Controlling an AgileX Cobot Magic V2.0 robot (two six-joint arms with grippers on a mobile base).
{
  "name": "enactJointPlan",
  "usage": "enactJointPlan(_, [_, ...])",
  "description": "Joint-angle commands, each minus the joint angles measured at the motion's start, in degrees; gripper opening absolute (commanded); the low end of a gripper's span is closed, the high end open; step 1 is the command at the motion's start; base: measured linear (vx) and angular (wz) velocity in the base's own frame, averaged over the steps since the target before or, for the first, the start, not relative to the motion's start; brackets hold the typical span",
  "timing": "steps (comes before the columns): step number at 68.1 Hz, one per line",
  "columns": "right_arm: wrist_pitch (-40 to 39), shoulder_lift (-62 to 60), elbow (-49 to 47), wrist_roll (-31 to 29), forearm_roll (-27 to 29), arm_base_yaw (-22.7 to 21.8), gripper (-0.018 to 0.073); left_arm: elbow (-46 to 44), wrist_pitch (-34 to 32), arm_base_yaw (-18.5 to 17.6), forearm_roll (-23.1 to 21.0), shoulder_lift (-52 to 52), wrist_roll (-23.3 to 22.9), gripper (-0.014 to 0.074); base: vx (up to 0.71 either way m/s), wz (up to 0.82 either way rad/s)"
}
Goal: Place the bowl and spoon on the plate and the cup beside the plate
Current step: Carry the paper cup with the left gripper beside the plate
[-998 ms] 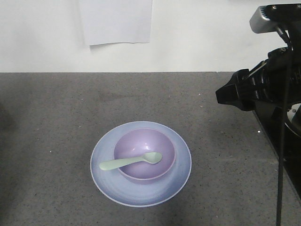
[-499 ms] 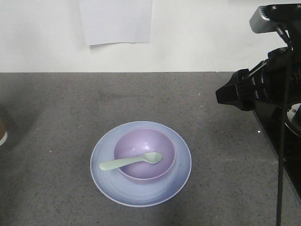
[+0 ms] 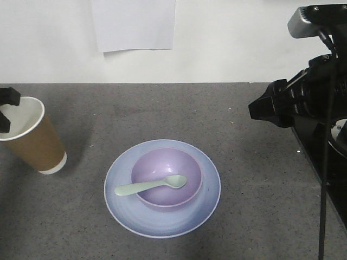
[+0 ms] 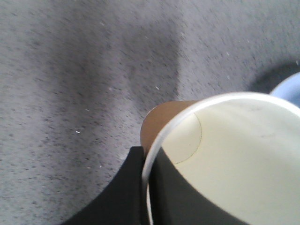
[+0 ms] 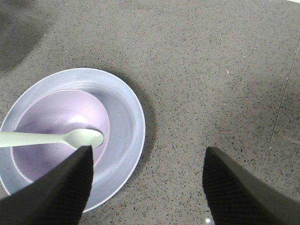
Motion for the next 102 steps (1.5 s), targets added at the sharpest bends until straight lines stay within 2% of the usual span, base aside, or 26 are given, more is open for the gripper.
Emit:
enactJointPlan(1, [-3.7, -1.3, -1.5, -0.4, 0.3, -0.4, 0.0490, 1.0, -3.1, -2.4, -1.3, -2.0, 0.1, -0.0008, 0.00, 0.00])
enactJointPlan(15, [-4.0, -1.3, -1.5, -0.4, 0.3, -0.4, 0.0490, 4.4, -5.7, -6.8, -1.3, -2.0, 0.3, -0.0008, 0.00, 0.00])
enactJointPlan(30, [-4.5, -1.3, -1.5, -0.4, 0.4, -0.4, 0.0490, 4.9, -5.3, -10.0, -0.7, -1.9, 0.4, -0.0008, 0.00, 0.00])
enactJointPlan(76, [-4.4, -1.3, -1.5, -0.4, 0.5, -0.4, 0.0490, 4.9, -3.9, -10.0, -0.9, 0.8, 0.5, 0.0015, 0.00, 0.00])
enactJointPlan(87, [-4.4, -1.3, -1.5, -0.4, 0.5, -0.4, 0.0490, 4.9, -3.9, -10.0, -1.0, 0.8, 1.7, 0.0085, 0.00, 0.00])
enactJointPlan(102, [-4.4, -1.3, -1.5, -0.4, 0.5, -0.4, 0.0490, 4.9, -4.5, -10.0, -1.4, 0.8, 2.3, 0.0279, 0.00, 0.00])
